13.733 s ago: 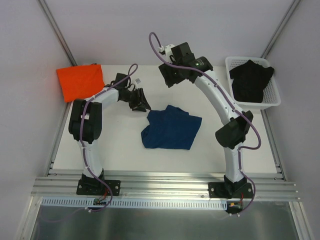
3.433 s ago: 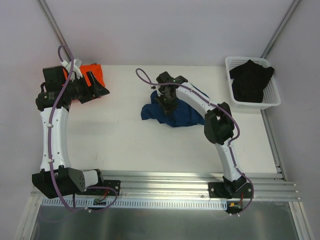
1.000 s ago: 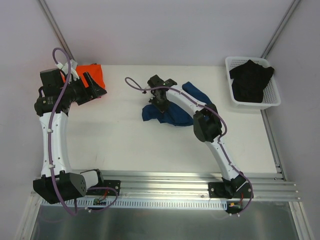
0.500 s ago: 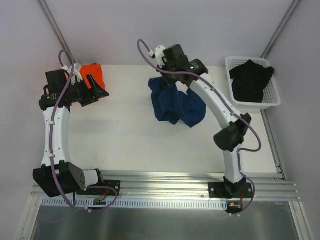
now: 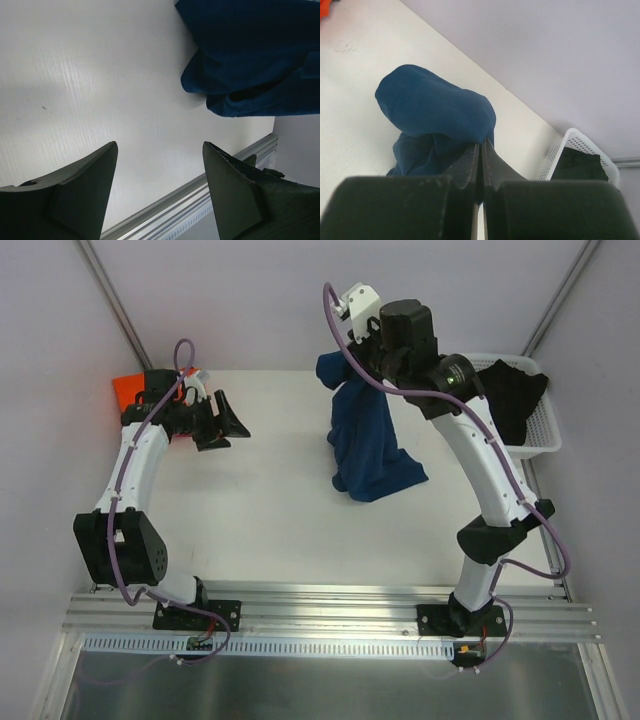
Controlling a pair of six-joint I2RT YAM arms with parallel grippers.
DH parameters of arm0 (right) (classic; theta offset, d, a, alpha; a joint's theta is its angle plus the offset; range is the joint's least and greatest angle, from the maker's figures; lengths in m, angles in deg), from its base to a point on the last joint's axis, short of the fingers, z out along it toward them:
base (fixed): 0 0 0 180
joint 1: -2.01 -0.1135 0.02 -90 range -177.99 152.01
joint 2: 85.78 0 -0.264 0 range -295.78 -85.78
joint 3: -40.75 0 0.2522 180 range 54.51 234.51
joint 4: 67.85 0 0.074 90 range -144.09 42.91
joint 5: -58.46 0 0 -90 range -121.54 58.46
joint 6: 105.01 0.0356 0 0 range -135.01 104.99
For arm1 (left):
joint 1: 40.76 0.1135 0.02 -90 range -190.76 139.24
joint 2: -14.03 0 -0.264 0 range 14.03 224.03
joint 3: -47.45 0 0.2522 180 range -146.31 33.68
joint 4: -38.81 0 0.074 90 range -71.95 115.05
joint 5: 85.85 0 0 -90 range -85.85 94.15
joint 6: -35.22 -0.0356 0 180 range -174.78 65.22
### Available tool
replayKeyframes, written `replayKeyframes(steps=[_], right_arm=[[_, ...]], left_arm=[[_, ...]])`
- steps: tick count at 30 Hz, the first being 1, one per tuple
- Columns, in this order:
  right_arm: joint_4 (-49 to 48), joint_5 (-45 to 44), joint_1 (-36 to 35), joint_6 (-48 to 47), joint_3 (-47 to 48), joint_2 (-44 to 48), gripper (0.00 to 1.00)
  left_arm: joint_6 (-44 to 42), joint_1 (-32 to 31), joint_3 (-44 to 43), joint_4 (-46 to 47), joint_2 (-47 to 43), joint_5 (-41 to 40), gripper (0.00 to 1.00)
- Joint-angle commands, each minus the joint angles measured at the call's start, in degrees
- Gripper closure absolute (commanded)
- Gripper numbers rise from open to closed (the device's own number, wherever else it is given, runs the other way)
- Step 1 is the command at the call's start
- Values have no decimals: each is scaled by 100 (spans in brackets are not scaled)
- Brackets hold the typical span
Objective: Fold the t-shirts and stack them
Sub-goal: Flatten out the tshirt
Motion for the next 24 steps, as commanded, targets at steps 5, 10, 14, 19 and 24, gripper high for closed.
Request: replayKeyframes(steps=[5,10,14,19,24], right_arm=[[-129,640,-232,363,587,-488,99],[-463,1342,-951,785,1466,-1157,99],[-709,1889,-1375,1163,2055,-1193,99],[-876,1837,-1227,1156,2030,-587,99],[-728,1512,-447,514,1416,310,99]], left_arm=[[205,157,-22,95,-820,-166,30],[355,956,313,86,-1409,-17,30],[311,1080,330,86,-1603,-184,30],[355,1080,410,95,-1551,-131,30],[346,1080,348,113,-1349,-113,31]])
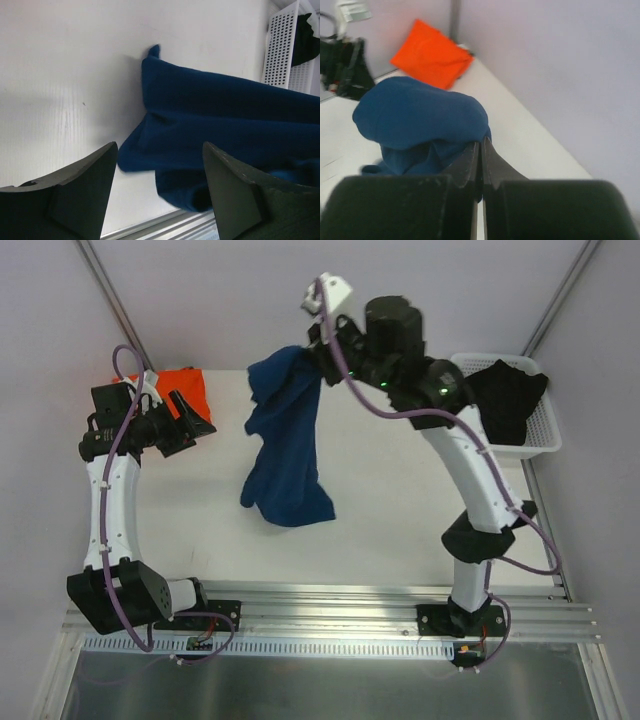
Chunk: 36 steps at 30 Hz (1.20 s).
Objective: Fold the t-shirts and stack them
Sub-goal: Flatten out the tshirt
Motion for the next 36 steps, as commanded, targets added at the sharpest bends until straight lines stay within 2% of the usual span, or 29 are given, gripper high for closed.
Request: replayKeyframes(steps=[1,4,6,14,19,24,29,33,36], right_arm=[[-356,-169,895,-269,-198,1165,99],[-110,41,1886,-67,-997,1552,99],[31,164,2258,-66,-1411,1614,99],[796,823,2234,48,-2133,745,99],[954,1184,2269,179,-2493,51,99],[867,1184,2278,443,-2240,-56,99],[639,1807,2085,1119,-1240,-231,99],[122,2370,1514,1733,-701,-223,99],[-169,2450,1119,1902,-499,-65,99]], left_arm=[[64,0,-63,69,114,37,31],[91,-17,-142,78,271,99,31],[117,-17,-212,86,351,143,31],[196,-157,-379,95,685,521,31],[232,-762,-353,130,764,477,30],[266,-940,-432,139,826,372,30],[407,-274,-642,157,808,231,29],[469,70,-696,174,747,284,29],[390,141,-626,174,615,257,28]])
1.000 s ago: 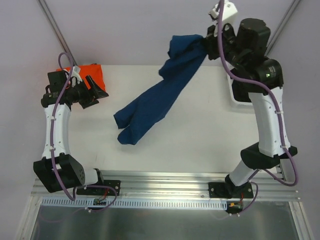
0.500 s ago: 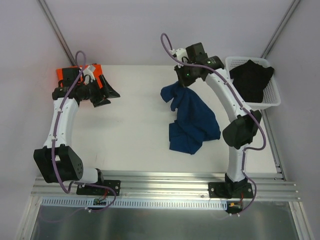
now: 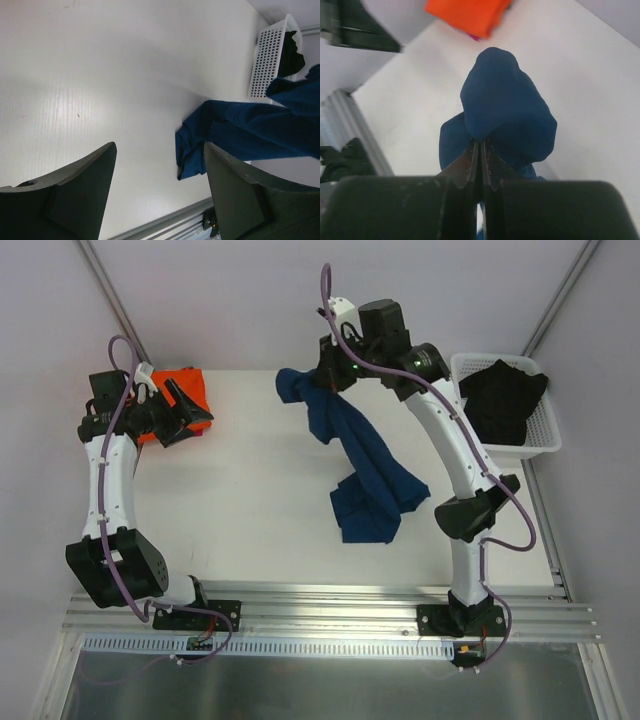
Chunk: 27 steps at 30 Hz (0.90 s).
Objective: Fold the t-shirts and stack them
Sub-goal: Flatten out the tshirt
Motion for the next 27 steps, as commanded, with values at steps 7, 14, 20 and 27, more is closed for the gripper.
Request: replayKeyframes(steps=[7,14,20,27], right_arm=[[-755,777,-770,745,437,667,99],[-465,338,-254,226,78,816,99],[-228,118,556,33,-459,149,99],[-227,-804,680,-353,242,-1275,99]], left_arm=[[53,43,5,37,-354,-40,28],[106,43,101,46,-319,91,28],[132,-10,163,45,-301,513,30],[88,-563,497,45,-529,575,30]])
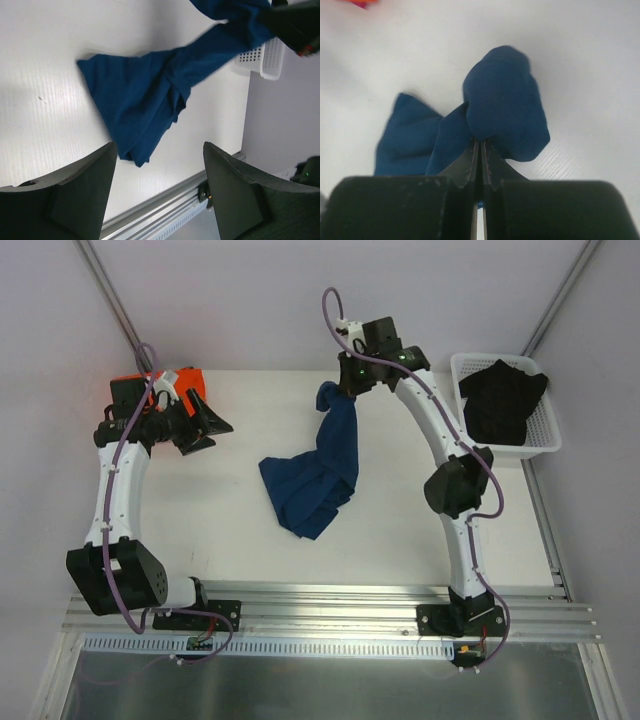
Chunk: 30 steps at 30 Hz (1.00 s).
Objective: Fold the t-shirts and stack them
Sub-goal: Flatten out the tshirt
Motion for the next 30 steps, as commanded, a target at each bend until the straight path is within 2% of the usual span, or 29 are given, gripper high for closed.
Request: replayKeyframes(steps=[1,8,10,11,16,17,19,20,23,26,30], right_arm=[[2,-682,-87,-395,521,-464,100],[124,-1763,412,-755,101,-404,99],[160,-1765,545,-817,-22,-360,99],[160,-2208,624,-869,-188,-282,99],[458,-2600,695,-1195,-1085,166,99],[607,-2478,704,-1187,-1530,289,92],[810,-2188,713,-1090,-1989,684,71],[985,-1891,713,-1020,-2288,851,55],[1258,-1214,686,-739,-3185,1361,36],[1146,-1236,669,-527,-3319,1670,35],[1039,-1439,765,-606,-2486,1293,37]], left_arm=[[69,-225,160,26,-291,210,30],[-28,-392,336,26,-415,368,30],[-28,-488,493,17,-423,447,31],[-11,-576,547,17,-441,456,31],[-2,-691,548,8,-345,421,31],[-19,-682,495,8,-310,377,32],[-28,-682,311,17,-231,368,31],[-37,-691,249,17,-213,368,31],[-63,-682,20,17,-72,342,30],[-63,-682,-77,17,33,342,30],[-37,-682,-138,17,139,359,30]])
